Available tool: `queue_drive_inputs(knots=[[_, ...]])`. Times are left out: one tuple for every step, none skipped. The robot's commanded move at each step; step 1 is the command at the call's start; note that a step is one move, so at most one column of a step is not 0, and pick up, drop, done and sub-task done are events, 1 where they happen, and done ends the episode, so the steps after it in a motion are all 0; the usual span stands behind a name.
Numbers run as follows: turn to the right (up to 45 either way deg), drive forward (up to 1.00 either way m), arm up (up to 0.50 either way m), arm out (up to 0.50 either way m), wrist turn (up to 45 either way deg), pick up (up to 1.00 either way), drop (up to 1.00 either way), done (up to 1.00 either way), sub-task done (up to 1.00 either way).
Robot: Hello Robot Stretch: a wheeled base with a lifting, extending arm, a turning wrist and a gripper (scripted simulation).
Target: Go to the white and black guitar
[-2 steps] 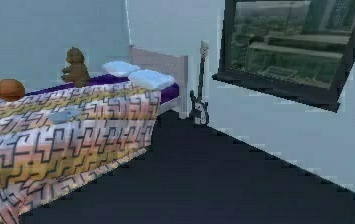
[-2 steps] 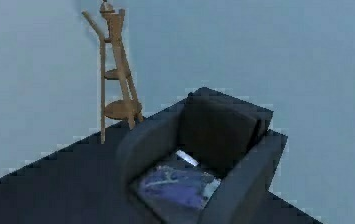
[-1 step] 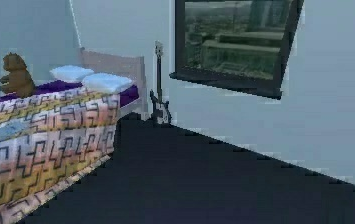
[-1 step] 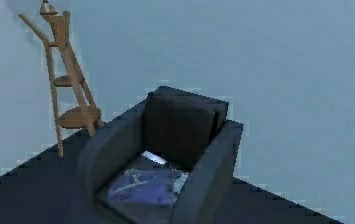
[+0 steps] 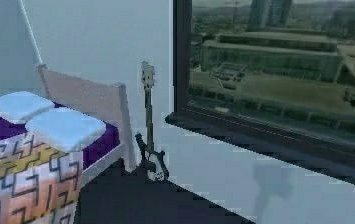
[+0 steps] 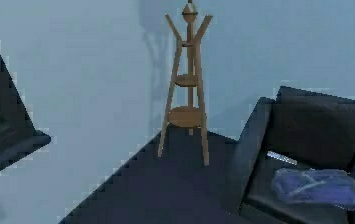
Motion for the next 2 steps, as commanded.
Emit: queue_drive_inputs(knots=[[0.0, 0.5, 0.0, 0.0, 0.0, 0.0, 0.0, 0.0, 0.0], [-12.0, 0.0, 0.0, 0.0, 0.0, 0.0, 0.0, 0.0, 0.0]])
